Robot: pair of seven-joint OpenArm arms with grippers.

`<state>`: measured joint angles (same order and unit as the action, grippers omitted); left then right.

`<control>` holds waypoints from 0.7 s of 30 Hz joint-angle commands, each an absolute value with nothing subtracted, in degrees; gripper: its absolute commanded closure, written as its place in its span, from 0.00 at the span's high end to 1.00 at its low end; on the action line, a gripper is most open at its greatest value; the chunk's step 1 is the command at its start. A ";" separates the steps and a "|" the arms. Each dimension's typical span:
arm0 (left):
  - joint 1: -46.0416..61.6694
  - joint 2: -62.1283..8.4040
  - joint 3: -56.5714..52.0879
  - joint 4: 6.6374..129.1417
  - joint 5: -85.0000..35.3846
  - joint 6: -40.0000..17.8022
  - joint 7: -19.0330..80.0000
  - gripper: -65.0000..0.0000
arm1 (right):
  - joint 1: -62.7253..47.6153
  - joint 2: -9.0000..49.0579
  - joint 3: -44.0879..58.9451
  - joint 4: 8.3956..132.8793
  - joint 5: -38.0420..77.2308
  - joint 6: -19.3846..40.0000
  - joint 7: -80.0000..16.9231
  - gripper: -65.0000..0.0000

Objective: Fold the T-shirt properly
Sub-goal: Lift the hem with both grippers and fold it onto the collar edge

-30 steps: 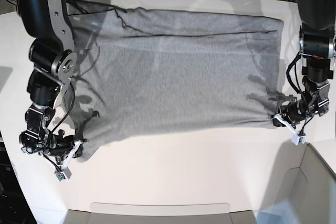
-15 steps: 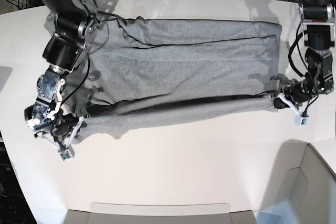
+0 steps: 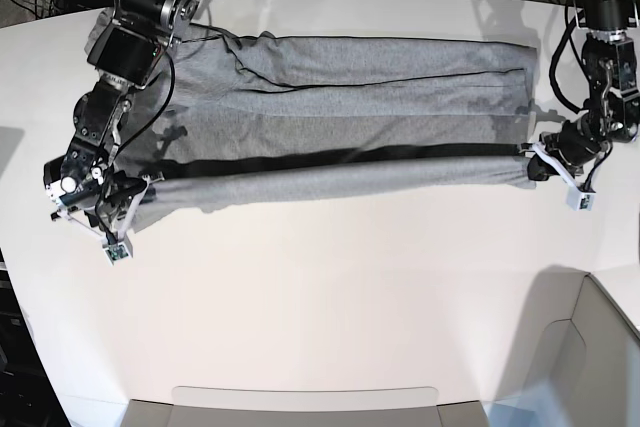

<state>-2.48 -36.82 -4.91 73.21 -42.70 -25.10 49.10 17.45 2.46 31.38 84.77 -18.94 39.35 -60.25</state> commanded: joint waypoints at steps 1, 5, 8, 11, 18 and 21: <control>-2.59 -38.29 -5.93 74.68 -42.42 -24.75 48.57 0.00 | 18.15 3.03 31.34 86.81 -19.21 40.00 -59.91 0.00; 1.80 -38.11 -11.03 77.58 -42.51 -24.75 48.66 0.00 | 15.60 3.03 31.52 88.57 -19.21 40.00 -60.18 0.00; 4.18 -38.11 -13.58 80.84 -42.59 -24.75 50.95 0.00 | 13.93 3.03 31.60 90.07 -19.21 40.00 -60.26 0.00; 5.67 -38.02 -15.60 83.82 -42.51 -24.92 54.46 0.00 | 11.65 3.03 31.60 92.44 -19.21 40.00 -60.26 0.00; 9.89 -36.88 -15.87 88.84 -42.42 -24.75 55.43 0.00 | 6.37 1.27 31.52 97.89 -19.21 40.00 -60.26 0.00; 11.91 -36.79 -15.96 90.68 -42.42 -24.75 55.43 0.00 | 5.05 0.92 31.52 100.26 -19.21 40.00 -63.25 0.00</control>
